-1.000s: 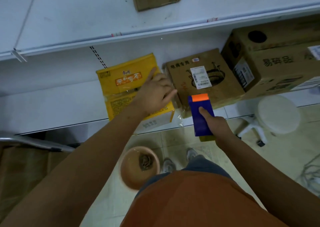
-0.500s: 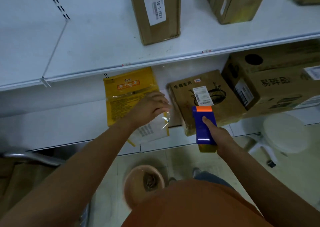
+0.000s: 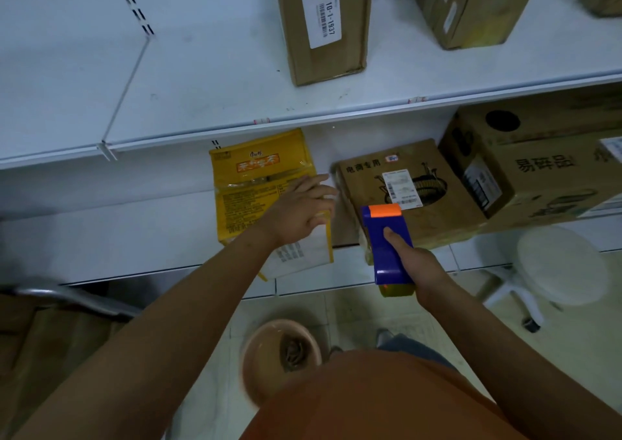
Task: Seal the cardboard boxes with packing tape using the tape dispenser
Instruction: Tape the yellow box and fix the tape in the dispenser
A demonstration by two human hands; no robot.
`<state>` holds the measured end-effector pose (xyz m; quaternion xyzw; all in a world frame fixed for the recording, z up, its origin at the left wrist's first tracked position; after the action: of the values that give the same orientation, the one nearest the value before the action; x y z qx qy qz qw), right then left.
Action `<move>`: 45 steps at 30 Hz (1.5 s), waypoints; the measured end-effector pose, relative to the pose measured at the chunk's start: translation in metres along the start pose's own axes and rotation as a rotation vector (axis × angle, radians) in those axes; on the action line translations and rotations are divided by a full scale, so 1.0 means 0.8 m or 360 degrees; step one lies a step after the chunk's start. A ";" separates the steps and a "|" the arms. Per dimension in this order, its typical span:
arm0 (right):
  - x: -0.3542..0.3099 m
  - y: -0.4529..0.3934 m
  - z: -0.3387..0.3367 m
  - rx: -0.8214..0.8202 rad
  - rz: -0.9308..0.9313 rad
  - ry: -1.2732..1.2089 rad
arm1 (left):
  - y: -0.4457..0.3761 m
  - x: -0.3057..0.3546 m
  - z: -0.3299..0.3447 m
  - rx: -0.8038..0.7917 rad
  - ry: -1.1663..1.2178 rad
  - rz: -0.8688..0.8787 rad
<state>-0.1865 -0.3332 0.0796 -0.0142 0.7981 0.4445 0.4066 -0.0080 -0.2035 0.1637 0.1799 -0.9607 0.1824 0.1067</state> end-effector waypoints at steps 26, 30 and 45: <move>-0.032 0.068 0.009 -0.0191 -0.0629 0.0135 | 0.068 -0.072 -0.031 -0.0424 -0.0669 -0.0964; -0.033 0.074 0.015 -0.0222 -0.0649 0.0162 | 0.073 -0.067 -0.032 -0.0326 -0.0769 -0.0939; -0.015 0.082 0.019 -0.0242 -0.0615 0.0140 | 0.078 -0.072 -0.032 -0.0225 -0.0720 -0.0846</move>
<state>-0.1943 -0.2869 0.1290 -0.2171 0.7616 0.4161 0.4469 0.0241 -0.1221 0.1521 0.4517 -0.8899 0.0367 -0.0528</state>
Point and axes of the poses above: each hand's wrist, its own y-axis away from the middle knuckle, its own z-axis out of the palm, x = y × z, the point moved 10 cm from there along -y, towards the middle knuckle, and after that the axes turned 13 degrees about x, right-handed, at the moved point
